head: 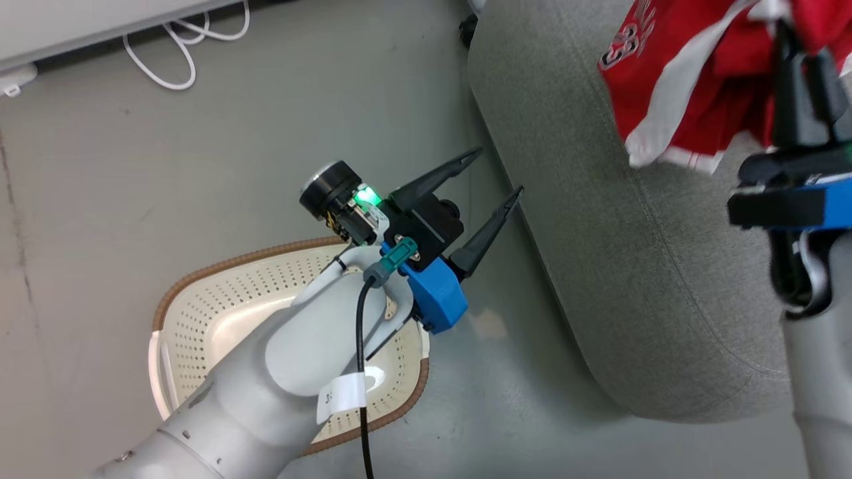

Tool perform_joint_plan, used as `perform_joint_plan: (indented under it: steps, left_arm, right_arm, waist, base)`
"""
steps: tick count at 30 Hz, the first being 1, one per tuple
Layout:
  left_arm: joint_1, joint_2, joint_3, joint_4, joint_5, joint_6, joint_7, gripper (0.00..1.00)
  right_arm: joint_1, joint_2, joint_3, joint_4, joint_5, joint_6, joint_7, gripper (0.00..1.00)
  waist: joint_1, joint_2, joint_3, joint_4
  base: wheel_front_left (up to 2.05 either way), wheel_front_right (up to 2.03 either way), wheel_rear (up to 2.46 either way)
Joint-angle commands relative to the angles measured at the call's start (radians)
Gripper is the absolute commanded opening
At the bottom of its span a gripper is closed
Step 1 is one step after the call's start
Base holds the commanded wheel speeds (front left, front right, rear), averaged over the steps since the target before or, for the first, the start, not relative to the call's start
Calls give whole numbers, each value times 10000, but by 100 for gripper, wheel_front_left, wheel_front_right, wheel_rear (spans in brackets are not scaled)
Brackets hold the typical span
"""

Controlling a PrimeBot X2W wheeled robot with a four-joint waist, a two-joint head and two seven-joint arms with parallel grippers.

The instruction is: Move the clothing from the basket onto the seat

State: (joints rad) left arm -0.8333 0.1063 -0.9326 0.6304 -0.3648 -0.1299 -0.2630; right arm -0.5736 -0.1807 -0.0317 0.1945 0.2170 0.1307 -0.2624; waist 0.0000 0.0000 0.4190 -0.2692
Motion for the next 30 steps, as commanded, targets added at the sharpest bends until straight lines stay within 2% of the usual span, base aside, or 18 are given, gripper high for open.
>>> perform_joint_plan:
  steps: [1,5,11,16,20,24,30]
  left_arm:
    - [-290,133,56,-76,58,33,-23,100]
    - [-699,371,44,-138,234,32,6,100]
    - [-1256,575,57,-319,414,58,37,100]
    - [-1573,707,17,-427,511,57,46,100]
    - [-1755,754,-30,-527,594,68,55,100]
    - [-1854,850,-46,-606,612,86,54,100]
    - [-1975,879,-94,-704,635,134,59,100]
  right_arm:
    - [-591,-243,-112,-211,-122,1,-37,0]
    - [-1835,-849,-571,-549,-318,1,-37,0]
    - [-3600,-1839,-1833,-836,-348,1,-36,0]
    - [-4751,-3139,-2752,-74,-371,1,-37,0]
    - [-5221,-3795,-3453,710,-548,1,-36,0]
    - [-5118,-3762,-3790,1481,-766,1,-35,0]
    - [-4504,-2925,-4174,2238,-1050,1,-35,0]
  waist:
    - [0,0,603,80]
    - [0,0,1370,156]
    - [0,0,2419,259]
    - [0,0,3076,330]
    - [0,0,3481,429]
    - [0,0,3785,474]
    - [0,0,4088,505]
  base:
    - [0,0,0]
    - [0,0,0]
    - [0,0,0]
    - [0,0,0]
    - [0,0,0]
    - [0,0,0]
    - [0,0,0]
